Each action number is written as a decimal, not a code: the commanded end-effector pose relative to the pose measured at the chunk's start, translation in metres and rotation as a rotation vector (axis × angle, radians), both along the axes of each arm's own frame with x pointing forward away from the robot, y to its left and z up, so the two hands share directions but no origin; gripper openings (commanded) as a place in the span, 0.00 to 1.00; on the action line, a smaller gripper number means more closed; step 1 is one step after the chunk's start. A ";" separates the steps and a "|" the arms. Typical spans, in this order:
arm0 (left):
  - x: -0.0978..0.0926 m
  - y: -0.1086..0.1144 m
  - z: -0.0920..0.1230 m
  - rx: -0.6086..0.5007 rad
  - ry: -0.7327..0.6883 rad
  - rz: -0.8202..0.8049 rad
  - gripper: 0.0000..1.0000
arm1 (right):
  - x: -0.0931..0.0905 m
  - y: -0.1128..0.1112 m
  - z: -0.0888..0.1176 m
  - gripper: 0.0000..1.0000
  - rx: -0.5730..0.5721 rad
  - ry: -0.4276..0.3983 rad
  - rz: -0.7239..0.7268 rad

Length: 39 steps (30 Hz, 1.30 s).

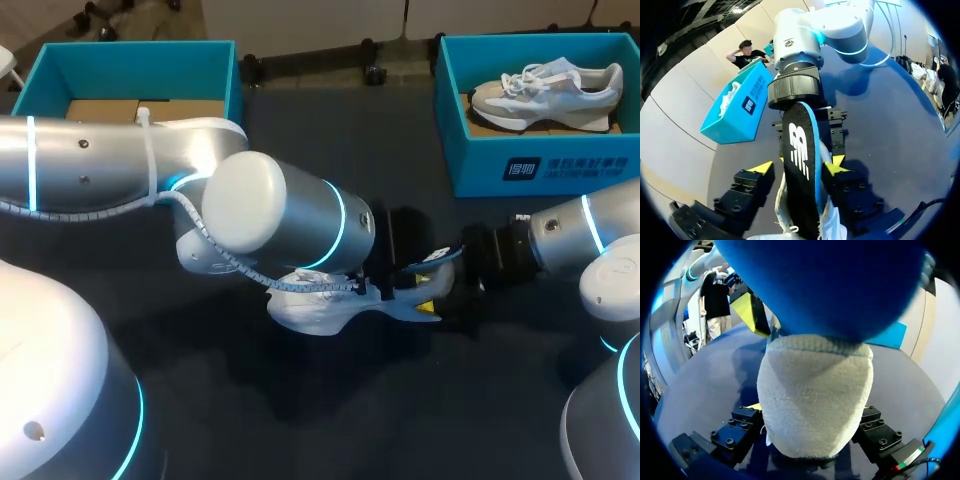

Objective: Take the shoe out of the shoebox, open the shoe tongue, remove and reinsert the insole, then place the shoe into the shoebox

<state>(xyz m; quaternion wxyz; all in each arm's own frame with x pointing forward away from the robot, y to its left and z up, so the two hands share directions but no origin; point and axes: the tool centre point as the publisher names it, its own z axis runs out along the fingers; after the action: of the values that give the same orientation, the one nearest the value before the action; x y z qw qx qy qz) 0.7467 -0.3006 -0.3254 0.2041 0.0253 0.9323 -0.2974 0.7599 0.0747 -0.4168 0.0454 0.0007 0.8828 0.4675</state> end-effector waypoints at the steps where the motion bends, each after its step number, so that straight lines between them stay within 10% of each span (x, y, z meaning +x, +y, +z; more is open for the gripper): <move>1: 0.001 0.000 -0.005 -0.014 -0.010 -0.002 0.45 | -0.001 0.000 0.000 0.00 -0.003 -0.001 -0.002; 4: 0.002 0.001 -0.006 -0.017 -0.011 -0.006 0.38 | -0.001 0.000 0.000 0.00 -0.003 -0.001 -0.002; 8: 0.001 0.003 -0.008 -0.021 -0.008 -0.014 0.00 | -0.001 0.000 0.000 0.00 -0.003 -0.001 -0.002; 39: 0.006 -0.033 0.099 -0.183 0.046 -0.118 0.00 | -0.001 0.000 0.000 0.00 -0.003 -0.001 -0.002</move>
<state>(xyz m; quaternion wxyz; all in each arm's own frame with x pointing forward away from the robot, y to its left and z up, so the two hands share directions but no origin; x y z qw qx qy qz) 0.7518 -0.3403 -0.2322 0.1778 0.0474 0.9010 -0.3928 0.7600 0.0738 -0.4167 0.0456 0.0007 0.8829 0.4674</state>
